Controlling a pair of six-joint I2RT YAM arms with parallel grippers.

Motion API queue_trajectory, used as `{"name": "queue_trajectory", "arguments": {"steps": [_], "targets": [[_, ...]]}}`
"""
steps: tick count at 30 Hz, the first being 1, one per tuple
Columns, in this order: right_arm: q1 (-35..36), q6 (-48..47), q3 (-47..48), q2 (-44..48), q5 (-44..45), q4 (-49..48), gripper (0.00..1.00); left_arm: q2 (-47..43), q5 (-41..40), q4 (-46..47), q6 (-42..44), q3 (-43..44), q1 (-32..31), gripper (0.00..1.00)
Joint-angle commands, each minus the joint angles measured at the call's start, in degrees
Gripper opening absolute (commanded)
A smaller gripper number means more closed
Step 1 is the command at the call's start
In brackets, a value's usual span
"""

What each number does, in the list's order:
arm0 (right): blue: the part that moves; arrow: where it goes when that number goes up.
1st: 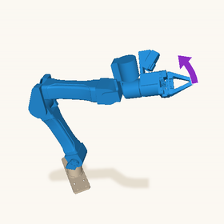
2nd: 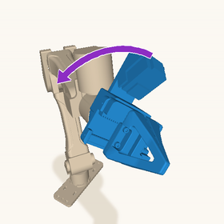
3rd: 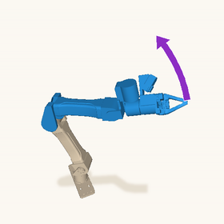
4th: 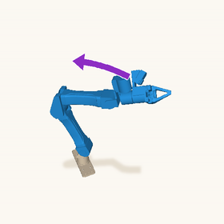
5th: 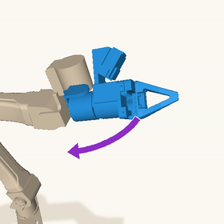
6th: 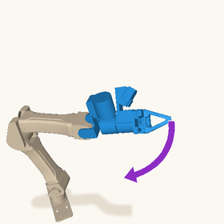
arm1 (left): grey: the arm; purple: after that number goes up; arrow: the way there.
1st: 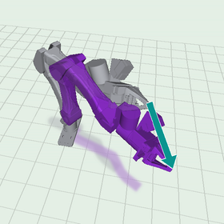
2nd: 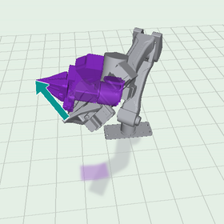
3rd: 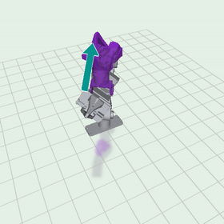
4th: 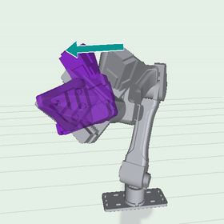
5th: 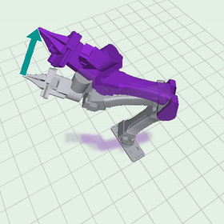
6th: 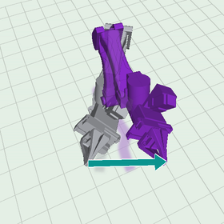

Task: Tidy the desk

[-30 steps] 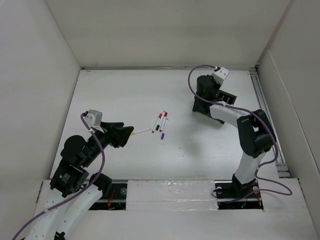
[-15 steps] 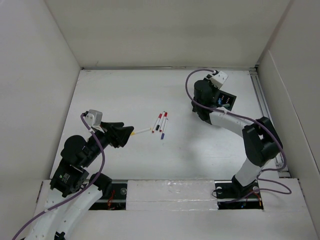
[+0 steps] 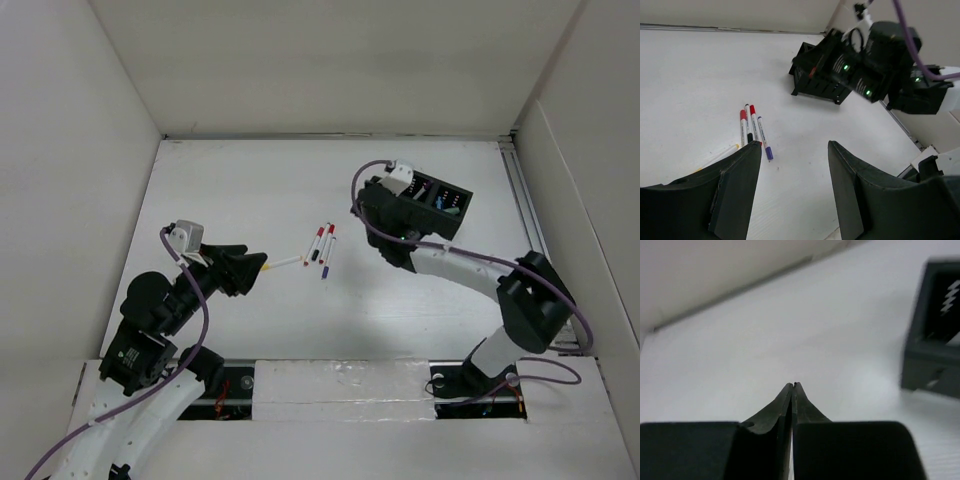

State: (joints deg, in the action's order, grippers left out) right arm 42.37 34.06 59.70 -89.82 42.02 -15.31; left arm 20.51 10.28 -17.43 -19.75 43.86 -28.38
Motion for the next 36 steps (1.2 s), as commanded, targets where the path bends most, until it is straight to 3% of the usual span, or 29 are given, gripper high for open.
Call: {"name": "queue_trajectory", "arguments": {"steps": [1,2,5,16,32,34,36], "targets": [[4.8,6.4,-0.5,-5.7,-9.0,4.8,0.10,-0.8,0.3,2.6,0.5,-0.3,0.3,0.52],[5.6,6.6,-0.1,-7.1,-9.7,4.5,0.27,-0.7,0.7,2.6,0.6,-0.2,0.3,0.52],[6.8,7.8,2.2,-12.1,-9.4,7.6,0.41,-0.4,0.6,2.7,0.6,-0.1,0.3,0.52],[7.4,8.8,5.2,-19.8,-11.6,9.0,0.37,-1.1,0.8,2.7,0.6,-0.1,0.8,0.52],[7.4,14.0,0.9,-16.2,-5.0,15.1,0.12,-1.4,1.0,2.7,0.6,-0.1,0.8,0.52],[7.4,14.4,-0.9,-15.0,-4.6,15.1,0.12,-1.6,0.6,2.8,0.6,-0.1,0.8,0.52],[7.4,13.8,-1.7,-13.7,-5.1,15.1,0.23,-1.5,0.8,2.7,0.6,-0.2,0.8,0.52]]}}
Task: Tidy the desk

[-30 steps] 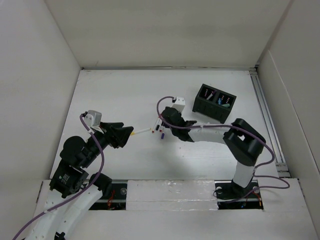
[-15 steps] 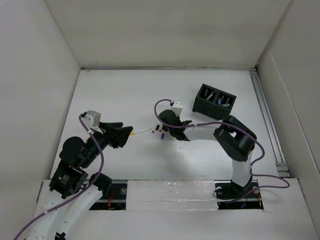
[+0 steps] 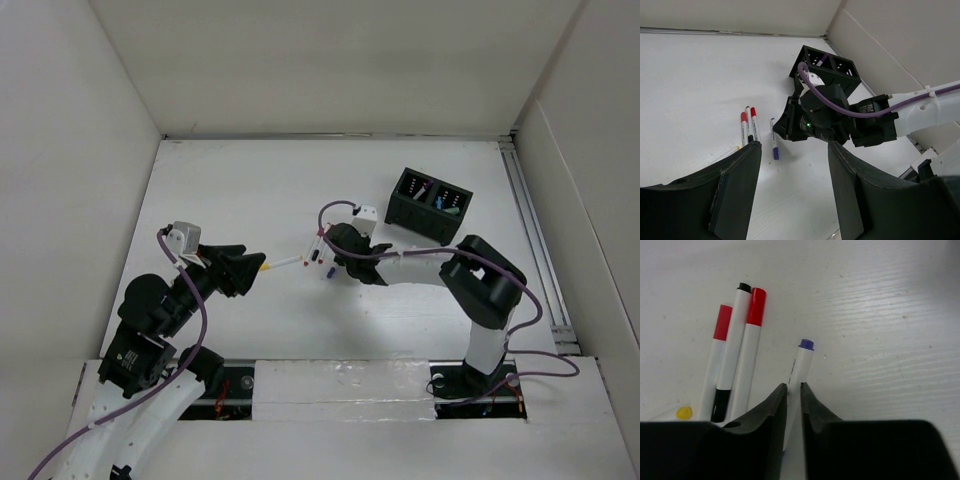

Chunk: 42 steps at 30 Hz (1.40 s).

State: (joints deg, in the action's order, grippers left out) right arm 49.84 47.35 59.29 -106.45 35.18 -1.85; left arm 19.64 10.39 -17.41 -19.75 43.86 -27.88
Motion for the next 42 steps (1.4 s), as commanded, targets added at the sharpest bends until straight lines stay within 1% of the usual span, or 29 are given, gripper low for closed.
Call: {"name": "queue_trajectory", "arguments": {"steps": [1,2,3,7,8,14,18,19,20,21,22,23,25,26,27,30,34,38,42], "targets": [[-0.1,-0.2,-0.8,2.8,1.1,1.7,0.30,-0.7,0.9,2.6,0.6,-0.1,0.3,0.52],[-0.1,-0.7,0.1,2.7,0.8,4.8,0.37,-0.7,1.0,2.7,0.6,-0.2,0.3,0.52],[-0.1,-0.9,0.9,1.8,1.0,5.8,0.38,-0.7,0.9,2.7,0.6,-0.1,0.3,0.52],[-0.1,-1.2,3.3,-0.3,0.7,7.1,0.40,-0.7,0.9,2.6,0.6,-0.2,0.3,0.52],[-0.1,-1.3,3.6,-0.9,0.0,6.9,0.42,-0.7,0.9,2.7,0.6,-0.2,0.3,0.52],[-0.1,-0.1,4.9,-4.0,-1.7,7.8,0.43,-0.6,1.1,2.6,0.7,-0.2,0.3,0.52],[-0.1,0.5,4.9,-4.6,-1.7,8.5,0.46,-0.6,1.0,2.6,0.7,-0.2,0.3,0.52],[-0.1,0.0,4.8,-4.7,-1.7,8.6,0.45,-0.5,1.1,2.7,0.7,-0.2,0.3,0.52],[-0.1,-0.2,5.0,-5.1,-1.4,9.6,0.38,-0.6,1.0,2.9,0.6,-0.2,0.3,0.52],[-0.1,-0.2,5.0,-5.1,-1.4,9.6,0.38,-0.6,1.0,2.9,0.6,-0.2,0.3,0.52],[-0.1,-0.2,5.1,-5.3,-1.2,10.0,0.32,-0.6,0.9,2.9,0.7,-0.2,0.3,0.52],[-0.6,-0.3,5.0,-5.3,-1.2,10.6,0.20,-0.6,1.0,2.7,0.7,-0.1,0.3,0.52],[-0.6,-0.9,4.5,-5.1,-1.6,10.8,0.12,-0.4,1.2,2.6,0.8,-0.1,0.3,0.52],[-0.6,-1.2,4.0,-4.6,-1.5,11.2,0.05,-0.4,1.3,2.8,0.8,-0.2,0.3,0.52],[-1.1,-1.3,3.6,-3.9,-1.5,11.3,0.01,-0.6,1.0,2.8,0.8,-0.1,0.3,0.52],[-2.6,-1.7,1.5,-1.9,-3.5,10.6,0.00,-0.2,1.2,2.6,0.8,-0.2,0.3,0.52],[-3.8,-1.7,-2.1,4.0,-3.3,8.3,0.00,-0.4,1.1,3.0,0.8,-0.2,0.3,0.52],[-6.2,-2.1,-6.2,14.5,-4.7,0.6,0.00,-0.1,1.5,2.8,0.8,-0.1,0.3,0.52],[-9.9,-2.6,-7.3,21.6,-2.4,-1.5,0.00,-0.2,1.5,2.8,0.7,-0.2,0.3,0.52]]}}
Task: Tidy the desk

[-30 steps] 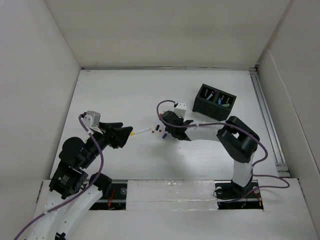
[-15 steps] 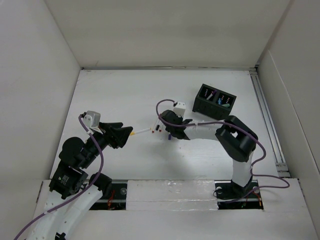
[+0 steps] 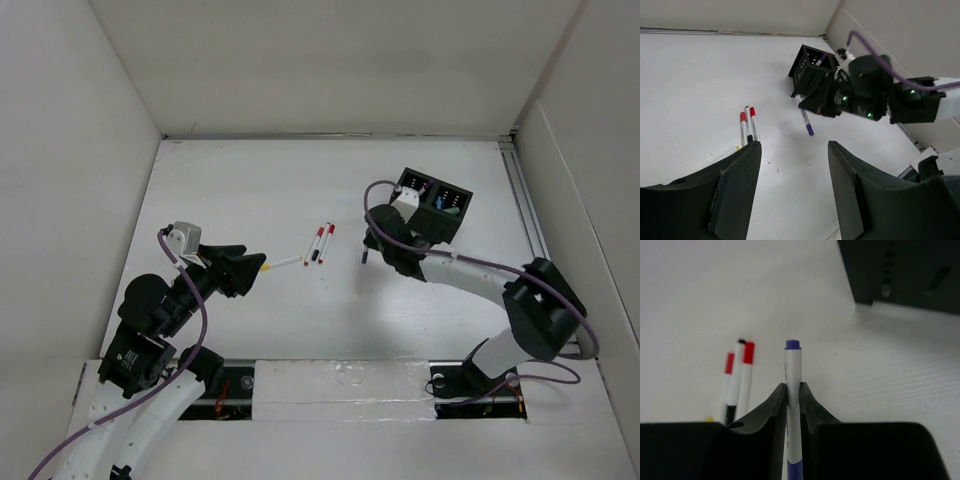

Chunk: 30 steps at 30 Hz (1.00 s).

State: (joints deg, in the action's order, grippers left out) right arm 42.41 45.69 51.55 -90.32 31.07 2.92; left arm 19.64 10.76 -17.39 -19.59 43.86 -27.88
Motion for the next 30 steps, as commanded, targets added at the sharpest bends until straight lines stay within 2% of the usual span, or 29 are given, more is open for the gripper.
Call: {"name": "queue_trajectory", "arguments": {"steps": [1,6,10,15,21,24,25,27,30], "targets": [[-3.5,-1.6,1.0,6.7,2.1,-6.8,0.00,-0.2,1.2,2.8,0.6,-0.2,0.3,0.52],[-11.7,-4.6,5.7,10.6,8.8,-7.3,0.00,0.0,1.2,2.8,0.6,-0.2,0.3,0.52],[-16.6,-8.7,12.2,5.4,16.6,-9.6,0.00,-0.3,0.9,2.9,0.5,-0.2,0.3,0.52],[-17.7,-18.5,22.3,-3.6,26.0,-12.7,0.00,-0.1,0.9,2.8,0.5,-0.2,0.3,0.52],[-17.7,-29.4,24.6,-10.7,32.5,-21.7,0.00,0.1,0.8,2.8,0.5,-0.3,0.3,0.52],[-17.7,-29.1,24.1,-11.4,31.5,-22.3,0.00,0.6,0.8,2.7,0.5,-0.2,0.3,0.52],[-17.7,-24.1,21.1,-9.4,29.0,-20.7,0.00,0.7,0.9,2.7,0.4,-0.2,0.3,0.52],[-17.7,-22.4,20.1,-7.2,27.6,-20.1,0.00,0.5,0.4,2.7,0.4,-0.2,0.3,0.52],[-16.0,-17.5,15.4,-2.9,18.0,-17.5,0.00,0.6,0.7,2.6,0.4,-0.2,0.3,0.52]]}}
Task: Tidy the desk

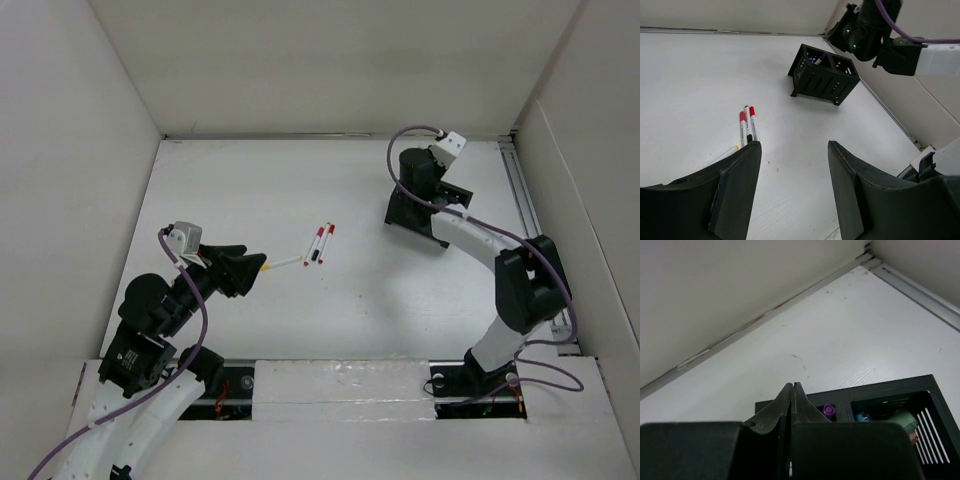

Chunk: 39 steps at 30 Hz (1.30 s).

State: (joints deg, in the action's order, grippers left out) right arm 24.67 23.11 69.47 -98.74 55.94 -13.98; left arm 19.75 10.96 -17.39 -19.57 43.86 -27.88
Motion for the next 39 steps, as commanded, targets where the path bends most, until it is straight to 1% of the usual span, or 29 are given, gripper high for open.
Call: {"name": "queue_trajectory", "arguments": {"steps": [1,3,4,6,7,9,10,11,13,16,19,22,30,31,33,34,36,39], "targets": [[3.1,5.6,-3.9,7.9,-8.5,-1.3,0.00,0.4,0.6,2.7,0.4,-0.2,0.3,0.52],[6.3,7.0,-8.6,10.2,-11.4,-2.9,0.00,0.5,0.5,2.9,0.4,-0.1,0.3,0.52],[9.3,6.9,-10.1,11.4,-13.1,-4.4,0.00,0.5,0.5,2.7,0.4,-0.2,0.3,0.52],[12.0,9.4,-11.8,11.2,-17.9,-3.4,0.00,0.3,0.8,2.8,0.3,-0.2,0.3,0.52],[14.0,9.9,-11.8,10.5,-19.6,-2.0,0.04,0.2,0.7,2.8,0.4,-0.2,0.3,0.52],[15.8,13.2,-10.9,7.0,-24.4,0.5,0.11,0.0,0.7,2.9,0.4,-0.2,0.3,0.52],[16.5,13.4,-9.9,5.7,-25.4,1.9,0.21,0.0,0.9,2.7,0.5,-0.3,0.3,0.52],[17.9,14.4,-9.3,2.9,-26.5,2.5,0.27,-0.1,1.1,2.7,0.4,-0.2,0.3,0.52],[19.1,14.6,-7.5,0.3,-27.5,4.1,0.40,-0.1,1.2,3.0,0.4,-0.3,0.3,0.52],[20.7,15.3,-5.7,-4.3,-28.3,6.0,0.46,-0.2,1.3,2.7,0.6,-0.1,0.3,0.52],[21.2,14.9,-3.5,-7.7,-29.1,7.5,0.47,-0.6,1.2,3.0,0.6,-0.2,0.3,0.52],[21.2,14.8,-1.7,-10.1,-31.1,8.0,0.44,-0.6,1.2,2.9,0.5,-0.3,0.3,0.52],[21.7,15.5,0.9,-13.9,-31.1,9.2,0.40,-0.4,1.2,3.1,0.5,-0.3,0.3,0.52],[21.7,15.6,1.2,-14.3,-30.7,9.8,0.35,-0.3,1.2,2.9,0.6,-0.3,0.3,0.52],[21.7,15.6,1.7,-15.3,-30.2,10.4,0.32,-0.3,1.3,2.9,0.6,-0.2,0.3,0.52],[21.7,15.8,2.1,-15.5,-29.7,10.9,0.28,-0.4,1.2,3.0,0.6,-0.2,0.3,0.52],[21.7,16.4,1.9,-15.9,-28.3,11.2,0.26,-0.3,1.1,3.0,0.6,-0.2,0.3,0.52],[21.7,16.5,1.8,-16.6,-27.8,11.3,0.25,-0.3,1.3,3.1,0.6,-0.3,0.3,0.52]]}}
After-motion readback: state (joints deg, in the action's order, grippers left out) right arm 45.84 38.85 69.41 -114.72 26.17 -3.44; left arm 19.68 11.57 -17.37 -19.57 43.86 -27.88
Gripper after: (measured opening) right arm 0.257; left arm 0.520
